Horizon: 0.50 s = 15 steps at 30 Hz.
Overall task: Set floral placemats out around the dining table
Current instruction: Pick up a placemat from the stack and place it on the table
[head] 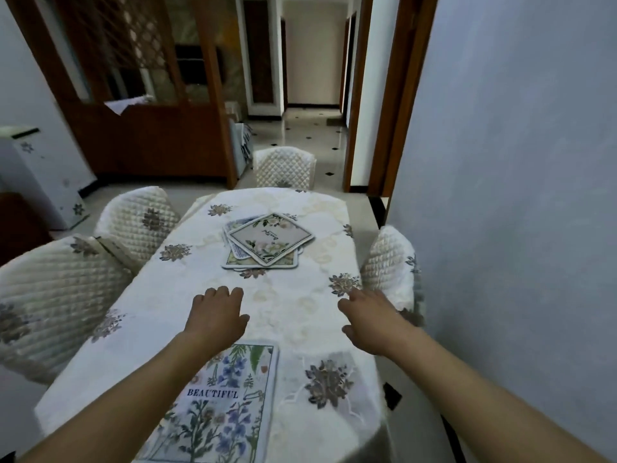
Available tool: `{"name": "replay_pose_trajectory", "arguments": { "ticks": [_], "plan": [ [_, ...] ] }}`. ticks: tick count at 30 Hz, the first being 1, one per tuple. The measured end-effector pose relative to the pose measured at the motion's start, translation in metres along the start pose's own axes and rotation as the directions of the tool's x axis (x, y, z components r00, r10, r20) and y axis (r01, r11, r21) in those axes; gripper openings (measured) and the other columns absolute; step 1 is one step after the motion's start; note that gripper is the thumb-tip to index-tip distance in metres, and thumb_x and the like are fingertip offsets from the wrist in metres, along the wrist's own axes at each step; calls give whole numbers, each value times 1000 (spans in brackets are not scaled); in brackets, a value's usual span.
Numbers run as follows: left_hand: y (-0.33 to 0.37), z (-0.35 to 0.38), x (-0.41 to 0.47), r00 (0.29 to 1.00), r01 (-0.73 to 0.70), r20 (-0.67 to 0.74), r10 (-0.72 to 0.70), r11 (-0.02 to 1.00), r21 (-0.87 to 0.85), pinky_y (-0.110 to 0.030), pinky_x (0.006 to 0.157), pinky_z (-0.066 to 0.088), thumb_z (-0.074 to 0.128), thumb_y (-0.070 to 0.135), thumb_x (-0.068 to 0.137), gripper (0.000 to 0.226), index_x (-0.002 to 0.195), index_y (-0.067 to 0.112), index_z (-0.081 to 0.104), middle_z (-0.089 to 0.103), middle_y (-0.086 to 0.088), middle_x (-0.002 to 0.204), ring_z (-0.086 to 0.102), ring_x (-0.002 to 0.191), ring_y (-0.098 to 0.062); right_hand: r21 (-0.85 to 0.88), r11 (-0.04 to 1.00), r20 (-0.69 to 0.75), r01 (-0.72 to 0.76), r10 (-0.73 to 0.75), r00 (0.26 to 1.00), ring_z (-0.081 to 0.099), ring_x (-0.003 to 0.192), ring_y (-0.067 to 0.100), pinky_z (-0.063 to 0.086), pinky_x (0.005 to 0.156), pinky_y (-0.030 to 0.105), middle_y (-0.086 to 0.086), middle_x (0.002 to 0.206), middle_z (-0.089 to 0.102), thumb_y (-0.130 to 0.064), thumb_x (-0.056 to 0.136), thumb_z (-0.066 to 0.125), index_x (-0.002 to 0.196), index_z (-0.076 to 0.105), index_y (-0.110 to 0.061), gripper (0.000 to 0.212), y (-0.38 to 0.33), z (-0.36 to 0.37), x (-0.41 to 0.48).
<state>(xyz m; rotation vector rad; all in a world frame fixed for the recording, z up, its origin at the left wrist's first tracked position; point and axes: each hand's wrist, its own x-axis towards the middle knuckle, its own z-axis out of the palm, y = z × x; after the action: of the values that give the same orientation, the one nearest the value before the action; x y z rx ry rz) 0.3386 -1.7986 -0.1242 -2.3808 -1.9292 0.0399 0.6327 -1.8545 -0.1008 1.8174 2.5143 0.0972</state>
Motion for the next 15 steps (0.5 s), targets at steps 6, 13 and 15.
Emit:
{"name": "replay_pose_trajectory", "arguments": {
  "ticks": [6,13,15],
  "plan": [
    [89,-17,7,997,79,15,-79,997,-20,-43,88,42,50,51,89,46,122,20,44,58,-9,115,53,107,-31,8,1000,-17,27,-27,999,50,111,36,38,95,45,16,116,56,-28,86,59,108,54,-14,27,95,-13,-19],
    [128,-17,44,993,115,6,-115,993,21,-43,90,40,49,51,89,48,125,20,43,58,-7,115,52,108,-31,31,997,-2,66,-66,998,49,112,35,39,95,46,14,115,56,-30,87,55,112,54,-15,29,162,-6,31],
    [133,-12,68,992,128,5,-129,992,17,-43,90,40,49,52,89,49,126,20,43,58,-7,116,52,109,-31,21,996,3,87,-87,996,49,111,35,40,93,46,14,113,56,-30,87,55,111,54,-15,28,174,0,53]
  ]
}}
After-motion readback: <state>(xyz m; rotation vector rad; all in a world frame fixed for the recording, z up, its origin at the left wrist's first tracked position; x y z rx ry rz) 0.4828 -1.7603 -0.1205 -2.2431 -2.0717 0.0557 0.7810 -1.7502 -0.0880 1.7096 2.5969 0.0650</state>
